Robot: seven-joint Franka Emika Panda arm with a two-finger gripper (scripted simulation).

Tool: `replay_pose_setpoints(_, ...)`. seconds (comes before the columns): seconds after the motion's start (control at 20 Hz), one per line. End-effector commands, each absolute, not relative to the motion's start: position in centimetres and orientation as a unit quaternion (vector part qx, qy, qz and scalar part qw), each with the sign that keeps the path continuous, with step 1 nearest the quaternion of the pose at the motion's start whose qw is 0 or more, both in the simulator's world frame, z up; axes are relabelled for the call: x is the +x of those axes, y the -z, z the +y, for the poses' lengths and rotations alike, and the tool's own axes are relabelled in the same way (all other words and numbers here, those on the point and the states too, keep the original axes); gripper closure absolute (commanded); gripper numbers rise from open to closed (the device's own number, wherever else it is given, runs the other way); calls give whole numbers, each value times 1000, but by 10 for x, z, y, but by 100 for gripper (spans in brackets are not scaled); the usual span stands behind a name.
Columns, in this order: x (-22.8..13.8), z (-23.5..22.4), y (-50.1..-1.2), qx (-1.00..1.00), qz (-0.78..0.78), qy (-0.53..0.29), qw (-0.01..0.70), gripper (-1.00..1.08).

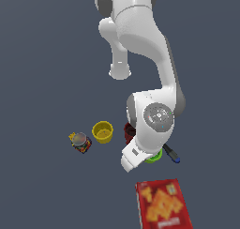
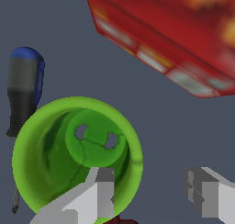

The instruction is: Pick up a designated object from a clutter of objects.

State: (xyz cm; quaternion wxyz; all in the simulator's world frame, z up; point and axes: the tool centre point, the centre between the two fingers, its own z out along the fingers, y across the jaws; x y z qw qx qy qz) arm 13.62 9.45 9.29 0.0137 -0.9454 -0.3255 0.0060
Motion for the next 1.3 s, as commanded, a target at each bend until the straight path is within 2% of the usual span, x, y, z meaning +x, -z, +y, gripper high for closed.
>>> replay_pose_setpoints(0.0, 136, 95, -82, -945, -326, -7, 14, -20)
replay_pose_setpoints(0.25, 135, 95, -71, -945, -327, -6, 14, -20)
replay_pose_setpoints(0.3, 135, 95, -71, -945, -327, -6, 14, 108)
replay_pose_setpoints(0.9, 135, 95, -73, -945, -327, -6, 14, 108)
replay_pose_setpoints(1.25, 132, 81, -93, -945, -327, -6, 14, 108)
